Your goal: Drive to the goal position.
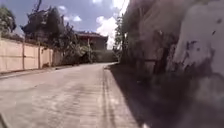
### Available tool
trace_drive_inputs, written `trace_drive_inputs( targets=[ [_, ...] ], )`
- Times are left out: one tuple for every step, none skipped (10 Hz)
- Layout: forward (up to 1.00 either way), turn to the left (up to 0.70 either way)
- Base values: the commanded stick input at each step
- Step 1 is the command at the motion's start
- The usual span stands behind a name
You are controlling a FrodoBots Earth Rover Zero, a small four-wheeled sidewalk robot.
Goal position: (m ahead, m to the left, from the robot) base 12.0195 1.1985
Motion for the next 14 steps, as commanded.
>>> trace_drive_inputs(
  targets=[
    [0.85,0.00],
    [0.85,0.00],
    [0.85,0.00],
    [0.85,0.00],
    [0.85,0.00],
    [0.85,0.00],
    [0.85,0.00],
    [0.85,0.00],
    [0.85,0.00],
    [0.85,0.00],
    [0.85,0.00],
    [0.85,0.00],
    [0.85,0.00],
    [0.85,0.00]
  ],
)
